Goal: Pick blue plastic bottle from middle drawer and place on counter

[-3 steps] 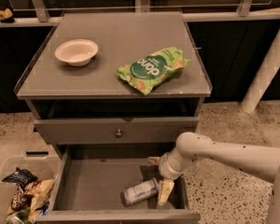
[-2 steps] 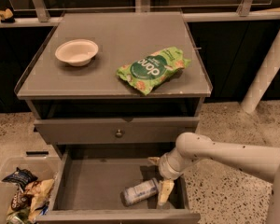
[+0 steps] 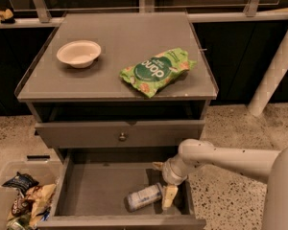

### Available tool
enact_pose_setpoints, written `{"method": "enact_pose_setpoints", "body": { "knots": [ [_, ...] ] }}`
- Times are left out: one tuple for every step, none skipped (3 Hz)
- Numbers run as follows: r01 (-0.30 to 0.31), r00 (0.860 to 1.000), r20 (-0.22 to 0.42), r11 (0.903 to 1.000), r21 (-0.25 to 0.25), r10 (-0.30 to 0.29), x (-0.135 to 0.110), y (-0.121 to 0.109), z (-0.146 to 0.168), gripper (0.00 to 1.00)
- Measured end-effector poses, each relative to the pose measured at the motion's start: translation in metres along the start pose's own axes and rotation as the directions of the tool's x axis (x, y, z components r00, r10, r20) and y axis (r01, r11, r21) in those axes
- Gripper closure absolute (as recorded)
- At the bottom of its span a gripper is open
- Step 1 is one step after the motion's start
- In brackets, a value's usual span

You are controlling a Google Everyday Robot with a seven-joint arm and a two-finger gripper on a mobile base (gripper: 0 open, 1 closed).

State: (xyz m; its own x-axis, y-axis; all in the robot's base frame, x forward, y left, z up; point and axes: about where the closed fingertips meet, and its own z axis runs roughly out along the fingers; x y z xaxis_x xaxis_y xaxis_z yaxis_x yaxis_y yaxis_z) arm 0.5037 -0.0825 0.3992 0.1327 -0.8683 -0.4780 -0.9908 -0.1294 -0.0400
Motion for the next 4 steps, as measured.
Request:
{"method": "enact_pose_setpoints", "body": {
  "knots": [
    [-0.023,0.999,0.031,0.9987,0.045,0.022,0.015,-0.005,0.017,0.0],
    [-0.023,0.999,0.031,0.9987,0.045,0.022,0.015,-0.005,0.017,0.0],
    [-0.008,0.999,0.053,1.0,-0.002,0.008,0.013,-0.002,0.03,0.0],
    [0.044,0.995,0.095,0.9946,-0.095,-0.035,0.007,0.009,0.052,0.0]
  ]
}}
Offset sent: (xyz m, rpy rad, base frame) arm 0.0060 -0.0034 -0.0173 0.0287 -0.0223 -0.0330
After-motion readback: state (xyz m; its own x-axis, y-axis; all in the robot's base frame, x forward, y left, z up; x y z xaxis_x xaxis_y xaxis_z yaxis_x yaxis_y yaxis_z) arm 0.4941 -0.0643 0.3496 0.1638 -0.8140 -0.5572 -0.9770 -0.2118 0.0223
